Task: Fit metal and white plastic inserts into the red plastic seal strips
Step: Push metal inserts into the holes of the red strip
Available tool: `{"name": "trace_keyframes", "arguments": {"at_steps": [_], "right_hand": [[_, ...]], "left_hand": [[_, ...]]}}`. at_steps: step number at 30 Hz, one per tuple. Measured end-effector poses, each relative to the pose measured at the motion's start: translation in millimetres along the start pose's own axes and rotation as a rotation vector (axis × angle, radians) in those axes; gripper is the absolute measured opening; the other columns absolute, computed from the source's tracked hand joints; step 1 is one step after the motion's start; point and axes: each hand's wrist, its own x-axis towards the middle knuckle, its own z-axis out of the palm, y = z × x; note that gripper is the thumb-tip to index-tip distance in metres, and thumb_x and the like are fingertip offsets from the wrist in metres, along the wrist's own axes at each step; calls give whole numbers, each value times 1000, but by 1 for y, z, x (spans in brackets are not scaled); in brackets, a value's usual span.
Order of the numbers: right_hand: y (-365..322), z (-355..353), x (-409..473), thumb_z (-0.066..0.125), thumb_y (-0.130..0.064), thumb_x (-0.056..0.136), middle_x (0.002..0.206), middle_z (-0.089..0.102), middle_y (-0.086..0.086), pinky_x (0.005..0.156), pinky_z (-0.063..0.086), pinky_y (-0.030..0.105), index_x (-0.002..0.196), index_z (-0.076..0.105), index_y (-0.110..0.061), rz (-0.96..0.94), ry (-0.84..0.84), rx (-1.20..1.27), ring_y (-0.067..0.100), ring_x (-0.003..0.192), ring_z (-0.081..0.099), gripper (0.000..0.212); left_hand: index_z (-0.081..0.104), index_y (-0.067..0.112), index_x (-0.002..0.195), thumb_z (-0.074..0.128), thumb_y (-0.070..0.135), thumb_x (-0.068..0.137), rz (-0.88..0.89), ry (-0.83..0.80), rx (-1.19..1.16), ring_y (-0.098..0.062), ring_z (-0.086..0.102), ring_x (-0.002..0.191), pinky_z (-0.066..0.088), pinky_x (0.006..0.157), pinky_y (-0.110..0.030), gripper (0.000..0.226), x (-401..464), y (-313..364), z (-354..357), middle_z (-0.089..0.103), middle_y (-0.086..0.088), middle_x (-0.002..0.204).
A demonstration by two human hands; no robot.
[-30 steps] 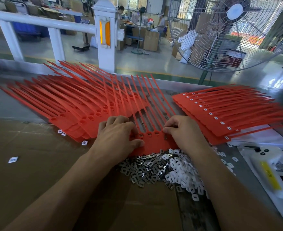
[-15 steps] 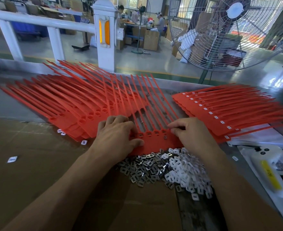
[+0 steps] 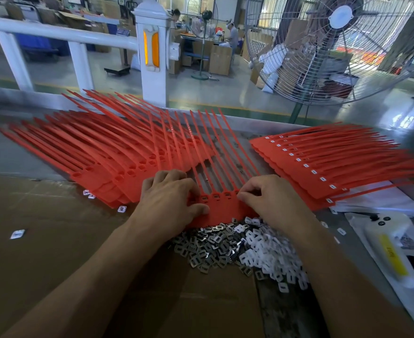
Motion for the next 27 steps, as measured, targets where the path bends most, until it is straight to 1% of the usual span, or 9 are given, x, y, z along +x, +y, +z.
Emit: {"name": "trace_keyframes", "arguments": {"at_steps": [2, 4, 6, 10, 15, 18, 21, 23, 27], "right_hand": [[4, 0, 3, 72, -35, 96, 84, 71, -18, 66, 44, 17, 93, 76, -29, 66, 76, 88, -3, 79, 64, 8], [8, -1, 7, 70, -34, 97, 87, 69, -18, 70, 45, 22, 93, 75, -27, 149, 126, 183, -2, 83, 62, 9], [12, -1, 10, 69, -33, 98, 89, 69, -15, 74, 46, 27, 94, 75, -25, 202, 118, 211, 0, 85, 62, 11], [14, 0, 14, 70, -31, 97, 87, 71, -9, 65, 42, 23, 92, 76, -24, 223, 75, 158, 3, 80, 62, 10], [12, 1, 16, 69, -32, 97, 89, 70, -12, 80, 51, 33, 95, 76, -27, 230, 43, 104, 7, 87, 64, 9], [10, 3, 17, 70, -33, 96, 88, 70, -11, 82, 53, 34, 95, 77, -25, 237, 45, 74, 9, 86, 65, 11], [9, 4, 18, 73, -34, 94, 84, 69, -12, 77, 50, 33, 86, 74, -26, 260, 71, 81, 9, 83, 64, 11], [9, 5, 19, 76, -33, 92, 78, 65, -14, 72, 46, 31, 77, 69, -30, 272, 100, 81, 6, 77, 61, 16], [9, 6, 20, 77, -32, 91, 77, 66, -13, 72, 47, 31, 76, 69, -29, 283, 110, 78, 9, 79, 63, 17]], "left_hand": [[64, 42, 118, 63, 68, 84, 0, 1, 5, -15, 22, 140, 14, 114, -41, 44, 0, 0, 0, 40, 12, 149], [64, 41, 118, 63, 68, 83, -1, 0, 10, -15, 22, 140, 14, 114, -41, 44, 0, 1, 0, 40, 12, 149], [64, 41, 118, 63, 68, 84, -2, -1, 11, -15, 22, 140, 14, 114, -41, 44, 0, 1, 0, 40, 12, 149], [64, 42, 118, 63, 68, 84, -1, -3, 5, -15, 22, 140, 14, 114, -41, 43, 0, 1, 0, 40, 12, 149], [63, 42, 117, 62, 69, 83, 0, 0, 6, -15, 23, 140, 15, 114, -42, 43, 0, 0, 1, 40, 12, 149], [63, 43, 116, 62, 69, 83, 2, -1, 6, -14, 23, 139, 15, 114, -41, 43, 0, 0, 1, 40, 13, 148], [62, 43, 116, 62, 69, 83, 2, 1, 8, -14, 22, 139, 15, 114, -41, 42, 0, 0, 1, 40, 13, 148], [62, 43, 117, 62, 69, 83, 2, -2, 7, -14, 22, 140, 14, 114, -41, 42, 0, 0, 1, 40, 13, 149], [62, 43, 117, 62, 69, 84, -1, -5, 7, -14, 22, 140, 15, 114, -41, 42, -1, 0, 0, 40, 13, 149]]}}
